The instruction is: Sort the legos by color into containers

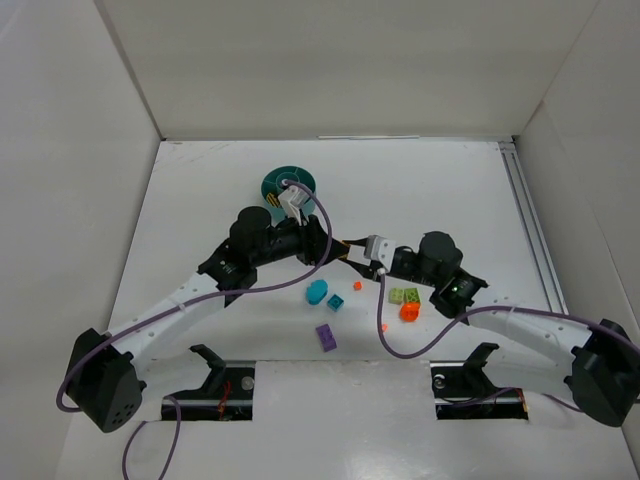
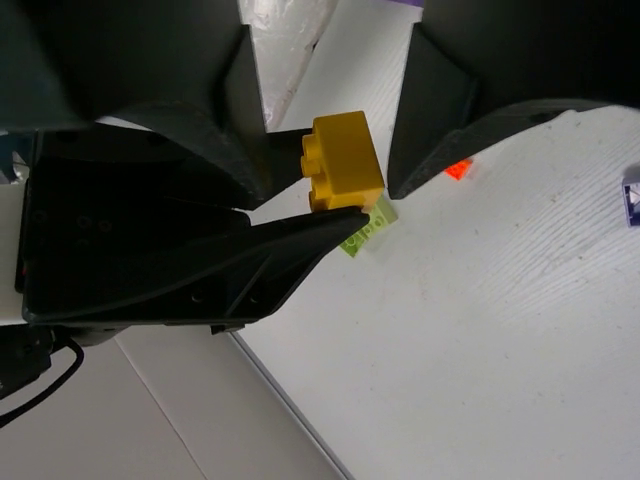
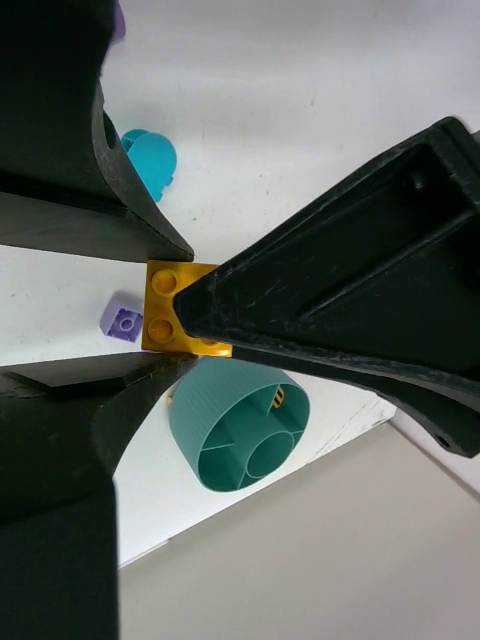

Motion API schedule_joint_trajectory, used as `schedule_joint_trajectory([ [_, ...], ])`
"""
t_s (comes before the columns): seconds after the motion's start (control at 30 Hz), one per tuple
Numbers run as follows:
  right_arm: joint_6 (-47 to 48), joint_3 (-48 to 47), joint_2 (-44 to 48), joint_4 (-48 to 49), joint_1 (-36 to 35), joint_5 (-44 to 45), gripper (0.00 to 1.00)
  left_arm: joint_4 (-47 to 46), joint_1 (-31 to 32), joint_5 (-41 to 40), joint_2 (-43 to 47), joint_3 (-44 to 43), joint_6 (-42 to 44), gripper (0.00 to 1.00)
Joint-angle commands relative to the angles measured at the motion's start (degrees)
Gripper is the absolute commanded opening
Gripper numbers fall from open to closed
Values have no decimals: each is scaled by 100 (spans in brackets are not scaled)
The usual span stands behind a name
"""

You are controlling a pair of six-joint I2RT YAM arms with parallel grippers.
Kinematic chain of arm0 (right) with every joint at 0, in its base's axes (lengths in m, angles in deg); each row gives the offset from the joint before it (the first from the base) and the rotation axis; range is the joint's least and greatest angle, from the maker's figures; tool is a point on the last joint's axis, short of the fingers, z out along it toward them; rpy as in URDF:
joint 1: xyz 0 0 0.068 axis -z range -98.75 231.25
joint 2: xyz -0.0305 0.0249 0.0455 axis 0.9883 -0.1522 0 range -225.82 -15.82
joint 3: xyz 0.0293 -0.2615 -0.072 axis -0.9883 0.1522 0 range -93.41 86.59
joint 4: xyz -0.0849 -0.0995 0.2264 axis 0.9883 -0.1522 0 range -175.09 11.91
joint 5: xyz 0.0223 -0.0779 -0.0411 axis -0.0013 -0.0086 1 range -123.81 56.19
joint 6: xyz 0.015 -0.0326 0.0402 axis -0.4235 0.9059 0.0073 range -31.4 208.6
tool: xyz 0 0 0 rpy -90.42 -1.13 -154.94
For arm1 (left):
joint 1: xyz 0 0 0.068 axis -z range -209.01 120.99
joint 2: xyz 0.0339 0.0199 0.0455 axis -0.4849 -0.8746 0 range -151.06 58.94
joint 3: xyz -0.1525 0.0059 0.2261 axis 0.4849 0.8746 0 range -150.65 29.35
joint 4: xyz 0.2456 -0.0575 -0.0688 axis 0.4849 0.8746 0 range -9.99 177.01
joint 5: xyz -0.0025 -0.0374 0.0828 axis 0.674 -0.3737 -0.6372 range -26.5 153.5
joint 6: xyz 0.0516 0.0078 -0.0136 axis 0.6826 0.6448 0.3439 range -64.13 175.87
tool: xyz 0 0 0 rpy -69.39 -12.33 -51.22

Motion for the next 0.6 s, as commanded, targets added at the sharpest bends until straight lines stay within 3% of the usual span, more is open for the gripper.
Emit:
schedule_joint_trajectory([
  [0.0, 37, -109, 12, 233, -75, -85, 35, -436, 8, 363, -69, -48, 82, 44],
  [0.37, 89, 50, 320, 470, -75, 425, 36, -550, 8, 777, -175, -48, 82, 39],
  [0.5, 90, 50, 268, 471, -75, 426, 36, -603, 8, 838, -175, 5, 30, 21],
  [0.57, 90, 50, 267, 471, -75, 426, 38, -603, 8, 785, -122, -57, 30, 8],
])
